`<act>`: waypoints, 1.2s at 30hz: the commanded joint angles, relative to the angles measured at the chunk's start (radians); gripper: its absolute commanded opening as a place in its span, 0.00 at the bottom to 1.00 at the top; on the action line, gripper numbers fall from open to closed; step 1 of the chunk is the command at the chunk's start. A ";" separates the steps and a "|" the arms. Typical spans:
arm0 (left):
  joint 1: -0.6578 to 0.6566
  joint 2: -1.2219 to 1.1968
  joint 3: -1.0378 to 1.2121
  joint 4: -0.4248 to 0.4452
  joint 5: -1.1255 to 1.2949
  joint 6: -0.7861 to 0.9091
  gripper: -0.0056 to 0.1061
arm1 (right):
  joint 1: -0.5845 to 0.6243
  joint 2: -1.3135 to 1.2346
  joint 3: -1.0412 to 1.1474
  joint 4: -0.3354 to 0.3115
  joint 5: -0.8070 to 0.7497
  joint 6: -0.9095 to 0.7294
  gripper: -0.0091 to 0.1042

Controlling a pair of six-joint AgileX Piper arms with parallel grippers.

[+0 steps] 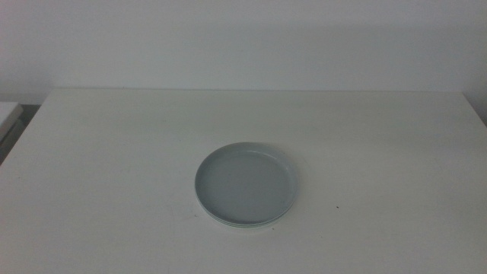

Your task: Stack the three bowls on top of each other.

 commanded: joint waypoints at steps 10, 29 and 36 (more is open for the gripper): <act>0.002 -0.005 0.003 -0.002 -0.020 -0.001 0.89 | -0.010 -0.063 0.016 -0.042 -0.021 0.010 0.90; 0.002 -0.224 0.331 -0.037 -0.358 0.000 0.89 | -0.012 -0.369 0.508 -0.016 -0.024 0.010 0.90; 0.002 -0.448 0.580 -0.032 -0.372 0.003 0.89 | -0.012 -0.474 0.633 -0.010 -0.024 0.010 0.90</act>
